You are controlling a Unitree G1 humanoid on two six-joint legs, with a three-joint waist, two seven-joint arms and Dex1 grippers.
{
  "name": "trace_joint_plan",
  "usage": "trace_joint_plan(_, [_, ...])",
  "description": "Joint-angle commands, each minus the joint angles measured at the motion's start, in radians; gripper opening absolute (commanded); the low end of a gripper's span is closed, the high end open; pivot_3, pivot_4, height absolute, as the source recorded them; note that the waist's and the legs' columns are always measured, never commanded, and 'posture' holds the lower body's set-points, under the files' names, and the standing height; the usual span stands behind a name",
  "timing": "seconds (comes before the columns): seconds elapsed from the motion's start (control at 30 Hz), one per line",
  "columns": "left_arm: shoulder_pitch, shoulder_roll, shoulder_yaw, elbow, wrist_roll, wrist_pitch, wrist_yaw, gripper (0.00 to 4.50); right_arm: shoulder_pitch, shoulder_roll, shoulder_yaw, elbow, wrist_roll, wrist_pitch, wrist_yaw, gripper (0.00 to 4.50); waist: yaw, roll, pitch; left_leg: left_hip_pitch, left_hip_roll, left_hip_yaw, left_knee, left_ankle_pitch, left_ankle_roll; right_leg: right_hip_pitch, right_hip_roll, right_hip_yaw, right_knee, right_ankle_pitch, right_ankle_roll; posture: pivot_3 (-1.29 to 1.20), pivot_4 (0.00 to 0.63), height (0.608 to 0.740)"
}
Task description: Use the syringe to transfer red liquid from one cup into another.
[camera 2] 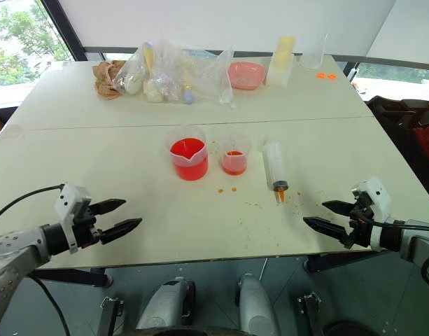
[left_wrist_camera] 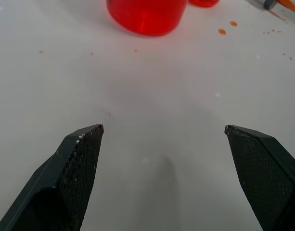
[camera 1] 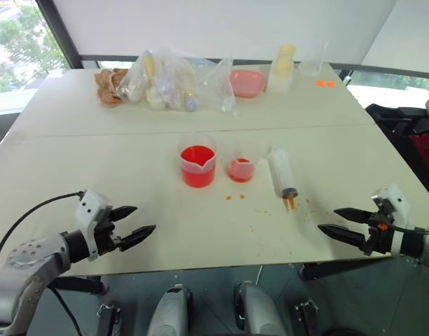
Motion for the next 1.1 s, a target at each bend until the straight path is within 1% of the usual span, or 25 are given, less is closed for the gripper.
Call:
trace_joint_plan(0.03, [-0.005, 0.002, 0.006, -0.023, -0.011, 0.0, -0.001, 4.26, 0.013, 0.001, -0.02, -0.03, 0.001, -0.012, -0.001, 4.46, 0.0, 0.0, 0.0, 0.0, 0.0, 0.0, 0.0, 0.0, 0.0, 0.0, 0.0, 0.0, 0.0, 0.0, 0.0, 0.0, 0.15, 0.74])
trace_joint_plan(0.23, [-0.022, 0.004, 0.004, -0.013, -0.003, -0.003, 0.005, 4.26, 0.0, -0.003, -0.005, -0.026, -0.011, -0.005, -0.032, 4.46, 0.0, 0.0, 0.0, 0.0, 0.0, 0.0, 0.0, 0.0, 0.0, 0.0, 0.0, 0.0, 0.0, 0.0, 0.0, 0.0, 0.15, 0.74])
trace_joint_plan(0.37, [-0.03, 0.001, 0.001, -0.007, -0.005, -0.007, 0.004, 4.26, -0.041, -0.001, 0.002, -0.01, -0.011, 0.03, -0.074, 4.46, -0.001, 0.0, 0.0, 0.0, 0.0, 0.0, 0.0, 0.0, 0.0, 0.0, 0.0, 0.0, 0.0, 0.0, 0.0, 0.0, 0.15, 0.74])
trace_joint_plan(0.47, [-0.039, -0.002, -0.006, 0.0, 0.002, -0.012, 0.009, 4.26, -0.071, -0.003, 0.018, 0.003, -0.045, 0.022, -0.108, 4.46, -0.001, 0.0, 0.0, 0.0, 0.0, 0.0, 0.0, 0.0, 0.0, 0.0, 0.0, 0.0, 0.0, 0.0, 0.0, 0.0, 0.15, 0.74])
trace_joint_plan(0.6, [-0.044, -0.001, -0.016, 0.0, 0.009, -0.015, 0.007, 4.26, -0.113, -0.037, 0.039, 0.002, -0.028, 0.12, -0.129, 4.46, 0.0, 0.0, 0.0, 0.0, 0.0, 0.0, 0.0, 0.0, 0.0, 0.0, 0.0, 0.0, 0.0, 0.0, 0.0, 0.0, 0.15, 0.74])
trace_joint_plan(0.77, [-0.076, 0.024, -0.005, 0.005, 0.001, -0.008, -0.008, 4.26, -0.19, -0.051, 0.024, 0.001, 0.002, 0.189, -0.139, 4.46, 0.0, 0.0, 0.0, -0.001, 0.0, 0.0, 0.0, 0.0, 0.0, 0.0, 0.0, 0.0, 0.0, 0.0, -0.001, 0.0, 0.15, 0.74])
trace_joint_plan(0.8, [-0.09, 0.037, 0.004, 0.007, -0.003, -0.002, -0.014, 4.26, -0.235, -0.053, 0.015, 0.012, 0.017, 0.219, -0.154, 4.46, 0.0, 0.0, 0.0, -0.001, 0.0, 0.0, 0.0, 0.0, 0.0, 0.0, 0.0, 0.0, 0.0, 0.0, 0.0, 0.0, 0.15, 0.74])
trace_joint_plan(0.9, [-0.131, 0.101, 0.027, 0.005, -0.023, 0.024, -0.05, 4.26, -0.386, -0.104, 0.066, 0.057, 0.004, 0.31, -0.195, 4.46, -0.005, 0.001, 0.0, -0.001, 0.0, 0.001, 0.0, 0.0, 0.0, -0.001, 0.0, 0.0, 0.0, 0.0, -0.001, 0.0, 0.15, 0.74])
trace_joint_plan(0.93, [-0.162, 0.156, 0.029, -0.001, -0.037, 0.044, -0.091, 4.26, -0.516, -0.12, 0.131, 0.103, 0.009, 0.407, -0.209, 4.46, -0.008, 0.0, 0.001, -0.001, 0.0, 0.001, 0.0, 0.0, 0.0, -0.002, 0.0, 0.0, 0.0, 0.001, -0.001, 0.0, 0.15, 0.74])
trace_joint_plan(0.97, [-0.183, 0.195, 0.03, -0.006, -0.047, 0.059, -0.12, 4.26, -0.612, -0.129, 0.178, 0.139, 0.015, 0.48, -0.217, 4.46, -0.01, 0.0, 0.001, 0.0, 0.0, 0.001, 0.0, 0.0, 0.0, -0.002, 0.0, 0.0, 0.001, 0.001, -0.001, 0.0, 0.15, 0.74])
trace_joint_plan(1.0, [-0.232, 0.223, 0.037, 0.004, -0.081, 0.087, -0.137, 4.26, -0.742, -0.13, 0.257, 0.197, 0.0, 0.546, -0.22, 4.46, -0.013, 0.001, 0.002, -0.002, 0.0, 0.001, 0.0, 0.0, 0.0, -0.004, 0.001, 0.0, 0.0, 0.003, -0.005, 0.0, 0.15, 0.74])
trace_joint_plan(1.07, [-0.302, 0.236, 0.05, 0.025, -0.141, 0.133, -0.141, 4.26, -0.898, -0.115, 0.346, 0.288, -0.023, 0.605, -0.22, 4.46, -0.013, 0.001, 0.002, -0.003, 0.0, 0.002, 0.0, 0.0, 0.0, -0.005, 0.001, 0.0, 0.0, 0.004, -0.006, 0.0, 0.15, 0.74])
trace_joint_plan(1.1, [-0.344, 0.242, 0.062, 0.043, -0.18, 0.157, -0.15, 4.26, -0.984, -0.089, 0.384, 0.356, -0.037, 0.617, -0.217, 4.46, -0.011, 0.001, 0.002, -0.005, 0.0, 0.001, 0.0, 0.0, 0.0, -0.007, 0.001, -0.001, 0.0, 0.004, -0.006, 0.0, 0.15, 0.74])
